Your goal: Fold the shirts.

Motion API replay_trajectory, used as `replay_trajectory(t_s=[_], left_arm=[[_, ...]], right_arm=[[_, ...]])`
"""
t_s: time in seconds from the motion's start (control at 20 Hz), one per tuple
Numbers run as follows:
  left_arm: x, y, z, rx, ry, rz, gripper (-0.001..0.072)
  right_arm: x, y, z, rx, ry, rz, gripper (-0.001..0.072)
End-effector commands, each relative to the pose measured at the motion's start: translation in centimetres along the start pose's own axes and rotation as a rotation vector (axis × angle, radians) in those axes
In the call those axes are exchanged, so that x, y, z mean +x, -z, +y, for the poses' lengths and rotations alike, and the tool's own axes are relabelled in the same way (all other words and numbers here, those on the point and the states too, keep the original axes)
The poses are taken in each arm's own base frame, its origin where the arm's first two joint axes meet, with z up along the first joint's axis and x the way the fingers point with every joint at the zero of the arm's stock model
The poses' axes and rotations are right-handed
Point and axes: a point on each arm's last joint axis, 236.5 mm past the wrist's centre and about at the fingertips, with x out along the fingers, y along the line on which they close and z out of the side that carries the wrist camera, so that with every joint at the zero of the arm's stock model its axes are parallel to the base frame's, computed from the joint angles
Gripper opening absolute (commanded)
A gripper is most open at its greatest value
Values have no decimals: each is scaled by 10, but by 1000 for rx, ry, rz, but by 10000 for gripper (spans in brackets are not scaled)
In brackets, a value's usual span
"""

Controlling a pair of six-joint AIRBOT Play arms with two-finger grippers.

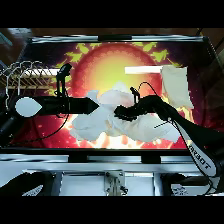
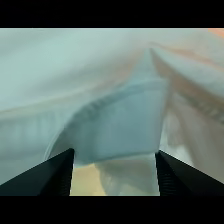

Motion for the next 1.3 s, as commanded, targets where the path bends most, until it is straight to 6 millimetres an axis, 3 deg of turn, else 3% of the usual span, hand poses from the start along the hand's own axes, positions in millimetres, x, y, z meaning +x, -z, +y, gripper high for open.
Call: replay_trajectory(t_s=[0.0,0.1,0.2,0.3,0.35,0.45,0.6,0.7,0.8,0.95,1.15,1.25], left_arm=[[-3,20,26,50,-98,93,720],[-22,46,67,26,-234,235,720],[-58,55,111,0,-395,332,720],[-92,34,143,-22,-517,299,720],[-99,21,152,-39,-536,251,720],[-97,8,168,-82,-539,199,720],[-50,18,179,-135,-449,286,720],[-9,19,191,-174,-384,303,720],[20,23,208,-213,-365,311,720],[51,27,208,-214,-274,322,720],[73,5,199,-209,-180,222,708],[79,4,197,-241,-157,213,450]], right_arm=[[-7,11,-12,-99,64,48,606],[-29,9,-14,-214,146,31,606],[-66,0,-13,-310,262,-39,606],[-114,-10,-20,-339,418,-130,607],[-139,-12,-26,-324,480,-168,608],[-180,-13,-41,-268,546,-214,609],[-206,-15,-70,-115,533,-243,625],[-202,-24,-75,-33,450,-262,625],[-183,-30,-83,-2,398,-239,625],[-144,-29,-104,58,373,-159,625],[-99,-24,-114,62,338,-78,625],[-86,-27,-115,63,335,-83,620]])
